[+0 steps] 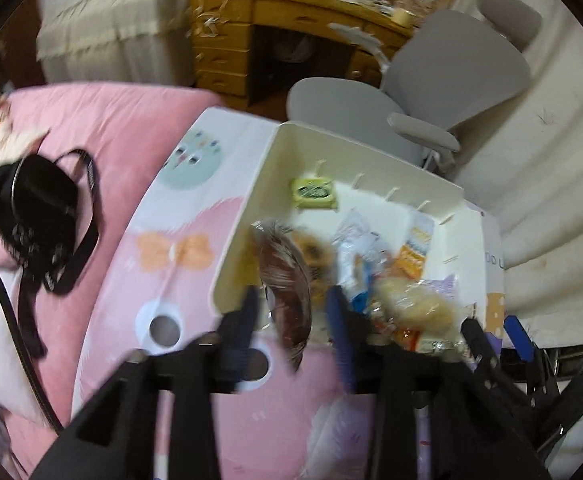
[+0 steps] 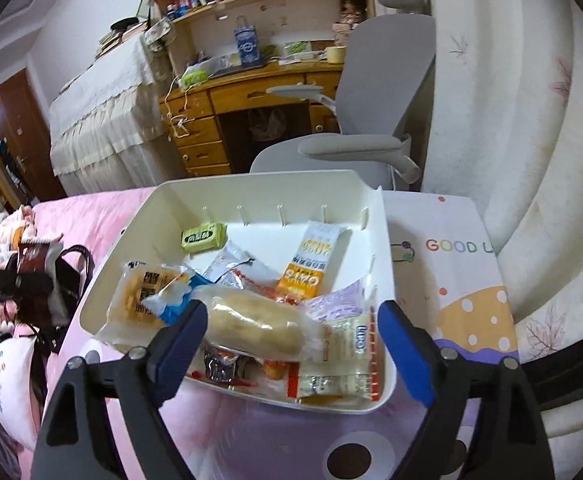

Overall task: Organize snacks
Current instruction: 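Carry both held snacks over the tray and lower them in, then open both tools and lift them away from the tray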

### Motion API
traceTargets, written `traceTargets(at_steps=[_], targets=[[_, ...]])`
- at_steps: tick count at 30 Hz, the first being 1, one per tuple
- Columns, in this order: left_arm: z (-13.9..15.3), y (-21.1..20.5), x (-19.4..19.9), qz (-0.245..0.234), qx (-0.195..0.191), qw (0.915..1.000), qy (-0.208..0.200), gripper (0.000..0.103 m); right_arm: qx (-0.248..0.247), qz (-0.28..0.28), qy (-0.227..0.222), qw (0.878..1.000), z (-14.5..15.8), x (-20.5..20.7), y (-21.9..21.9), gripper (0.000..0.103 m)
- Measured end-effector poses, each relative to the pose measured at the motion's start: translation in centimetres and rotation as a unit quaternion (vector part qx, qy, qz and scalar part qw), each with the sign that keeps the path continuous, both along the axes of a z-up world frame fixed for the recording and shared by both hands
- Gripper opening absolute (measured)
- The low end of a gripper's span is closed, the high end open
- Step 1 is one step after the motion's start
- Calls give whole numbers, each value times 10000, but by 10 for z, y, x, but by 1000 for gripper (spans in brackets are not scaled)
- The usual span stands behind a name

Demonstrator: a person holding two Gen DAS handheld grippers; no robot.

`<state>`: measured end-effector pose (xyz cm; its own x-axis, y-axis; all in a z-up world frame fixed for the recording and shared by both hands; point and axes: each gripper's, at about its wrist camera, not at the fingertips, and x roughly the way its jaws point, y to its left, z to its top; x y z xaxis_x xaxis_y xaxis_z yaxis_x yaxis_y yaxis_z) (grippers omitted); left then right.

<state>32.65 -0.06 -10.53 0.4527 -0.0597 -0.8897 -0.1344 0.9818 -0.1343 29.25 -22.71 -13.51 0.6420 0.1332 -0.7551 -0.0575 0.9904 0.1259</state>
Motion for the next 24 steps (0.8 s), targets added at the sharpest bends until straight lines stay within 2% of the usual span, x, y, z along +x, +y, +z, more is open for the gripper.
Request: traceTargets(at_steps=[3,5,9,11,14,17,20,24], targets=[[5,-20,6,-265,-59,9996,-31,57,24,-42,37,10000,8,-10,-5,90],[7,-29,4,-392,-62,9992,-7,64,18,-102,55,9999,11,-22,-10,93],[1,-35,-12,-622,-105,9978,197,67,18,-208,271,9994,9,-42,-16,94],[-3,-34,-25,-726,-82,9968,328,73,114,-265,414,9987,9,-53,-18,95],[-6,-33,-44,-938,98,9945,447,73,461,-275,612,9967,10,-69,-19,100],[-6,-33,-68,-1207,229,9917,385,73,832,-290,827,9927,12,-88,-18,103],[-4,-29,-92,-1337,277,9899,392,73,788,-288,937,9921,15,-109,-10,103],[6,-13,-121,-1403,69,9898,245,74,811,-170,1131,9901,26,-130,1,103]])
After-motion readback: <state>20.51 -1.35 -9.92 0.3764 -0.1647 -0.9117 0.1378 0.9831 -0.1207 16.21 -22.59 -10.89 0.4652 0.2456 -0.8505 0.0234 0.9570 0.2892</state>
